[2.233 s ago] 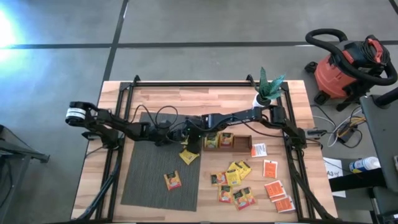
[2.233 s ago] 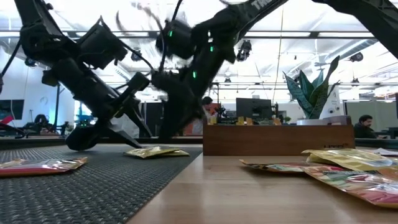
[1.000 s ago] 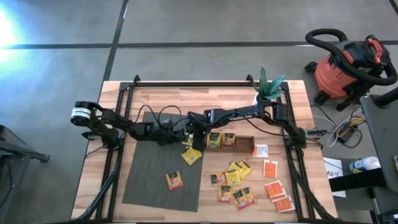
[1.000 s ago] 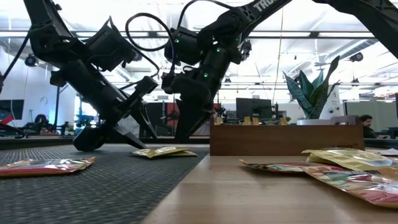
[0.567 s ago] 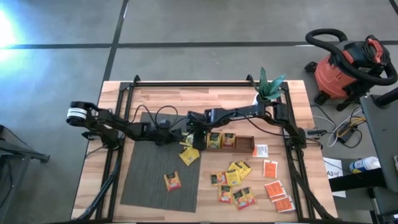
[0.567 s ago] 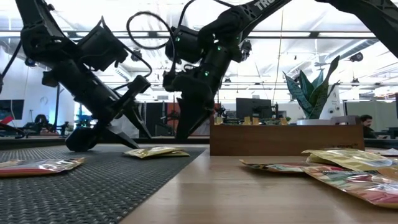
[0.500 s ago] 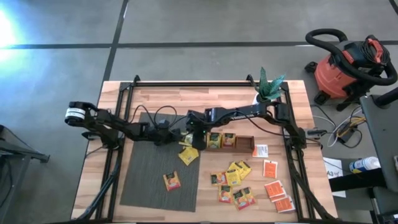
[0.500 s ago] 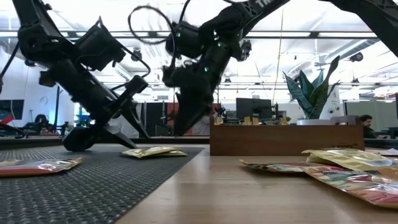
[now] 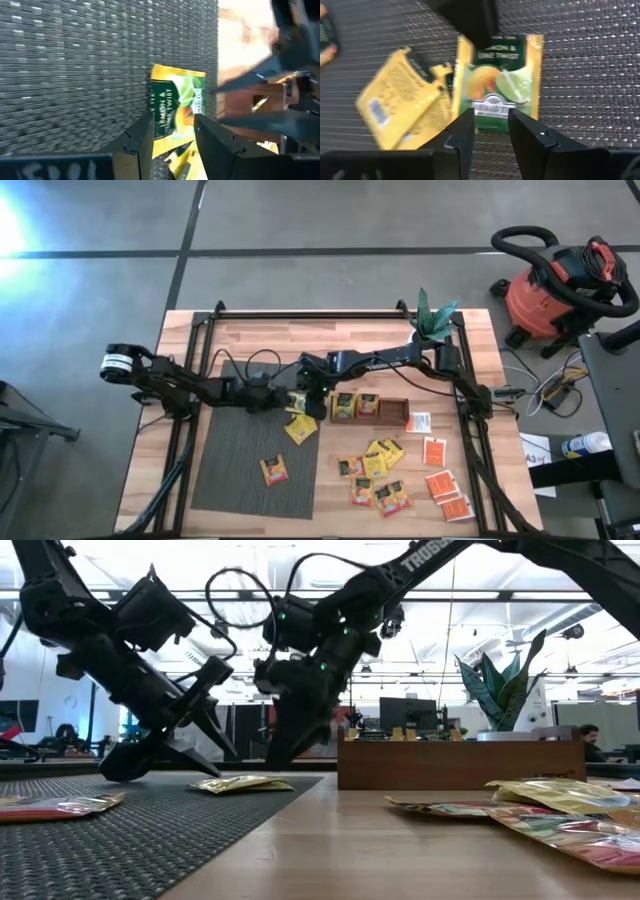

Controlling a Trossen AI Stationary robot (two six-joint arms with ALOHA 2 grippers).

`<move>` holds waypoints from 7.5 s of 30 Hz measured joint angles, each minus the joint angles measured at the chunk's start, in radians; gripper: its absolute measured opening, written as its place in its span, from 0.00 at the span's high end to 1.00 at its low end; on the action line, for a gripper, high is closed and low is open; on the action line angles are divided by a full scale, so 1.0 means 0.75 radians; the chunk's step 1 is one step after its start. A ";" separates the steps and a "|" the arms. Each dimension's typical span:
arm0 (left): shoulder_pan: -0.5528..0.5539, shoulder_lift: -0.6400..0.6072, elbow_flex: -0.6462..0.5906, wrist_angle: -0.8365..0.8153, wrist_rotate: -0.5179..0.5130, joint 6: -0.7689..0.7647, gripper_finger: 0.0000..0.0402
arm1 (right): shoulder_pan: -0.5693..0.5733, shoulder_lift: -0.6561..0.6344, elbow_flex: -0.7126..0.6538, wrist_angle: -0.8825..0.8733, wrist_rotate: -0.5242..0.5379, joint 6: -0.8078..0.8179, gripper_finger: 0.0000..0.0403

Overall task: Pick & Place Tea
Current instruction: Put the yellow tea bag into the middle section of the wooden organizer

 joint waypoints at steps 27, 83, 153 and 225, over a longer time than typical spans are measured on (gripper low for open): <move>-0.001 -0.050 0.020 -0.133 0.151 0.042 0.66 | 0.000 0.045 -0.002 -0.010 0.013 -0.047 0.71; 0.024 -0.249 0.731 -1.015 -0.108 1.408 1.00 | -0.281 -0.601 -0.051 -0.175 0.422 0.016 0.71; 0.287 0.119 1.235 -1.189 0.285 1.841 1.00 | -0.314 -2.927 -1.939 0.136 0.296 0.579 0.70; 0.127 0.808 1.862 -1.819 0.288 2.335 1.00 | -0.314 -2.883 -2.006 0.136 0.295 0.577 0.69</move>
